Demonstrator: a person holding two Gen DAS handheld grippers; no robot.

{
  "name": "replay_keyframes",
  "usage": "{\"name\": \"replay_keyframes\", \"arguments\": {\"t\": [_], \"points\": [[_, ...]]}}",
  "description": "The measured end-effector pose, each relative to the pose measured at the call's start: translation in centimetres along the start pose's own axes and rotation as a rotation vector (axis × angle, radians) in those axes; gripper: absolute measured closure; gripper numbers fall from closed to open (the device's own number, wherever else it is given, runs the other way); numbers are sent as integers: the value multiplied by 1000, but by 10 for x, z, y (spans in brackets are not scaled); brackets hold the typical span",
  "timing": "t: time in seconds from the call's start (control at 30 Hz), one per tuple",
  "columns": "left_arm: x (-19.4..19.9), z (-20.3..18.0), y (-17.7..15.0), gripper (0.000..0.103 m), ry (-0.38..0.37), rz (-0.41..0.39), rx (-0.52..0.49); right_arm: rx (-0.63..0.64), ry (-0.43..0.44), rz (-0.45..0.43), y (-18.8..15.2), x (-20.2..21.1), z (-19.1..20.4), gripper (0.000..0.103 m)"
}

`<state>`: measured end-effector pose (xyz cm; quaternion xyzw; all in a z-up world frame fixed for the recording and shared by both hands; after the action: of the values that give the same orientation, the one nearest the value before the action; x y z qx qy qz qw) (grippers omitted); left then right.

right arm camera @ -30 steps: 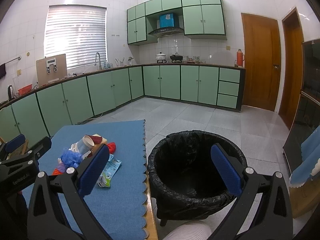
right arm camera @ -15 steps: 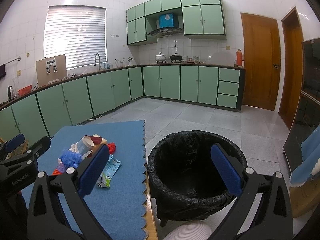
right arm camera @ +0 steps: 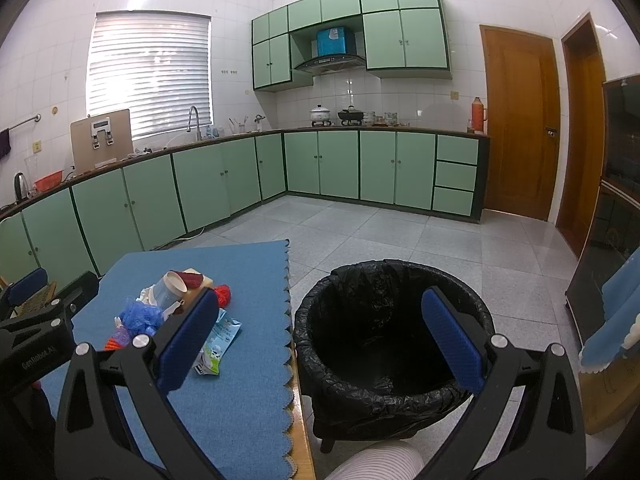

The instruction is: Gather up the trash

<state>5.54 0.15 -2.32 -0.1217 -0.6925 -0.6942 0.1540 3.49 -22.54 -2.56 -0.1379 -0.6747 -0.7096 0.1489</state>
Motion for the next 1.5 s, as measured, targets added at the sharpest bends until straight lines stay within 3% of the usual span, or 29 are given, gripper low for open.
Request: {"name": "replay_keyframes", "arguments": {"t": [1.27, 1.43, 1.5], "points": [[-9, 5, -8, 6, 4, 20, 18, -10, -5, 15, -4, -8, 2, 5], [-27, 31, -10, 6, 81, 28, 9, -8, -1, 28, -7, -23, 11, 5], [-41, 55, -17, 6, 160, 29, -1, -13, 7, 43, -11, -36, 17, 5]]}}
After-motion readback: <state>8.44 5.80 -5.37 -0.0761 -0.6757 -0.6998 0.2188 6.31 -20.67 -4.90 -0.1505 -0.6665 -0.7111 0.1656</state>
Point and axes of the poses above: each gripper's, at about its wrist camera, not at the fingertips, and x roughly against the way its jaws point, z to its left, y to its top, the point moved 6 cm from there along -x, roughly the way its jaws point, and after that the axes turned 2 degrees about y, right-handed, at the moved point
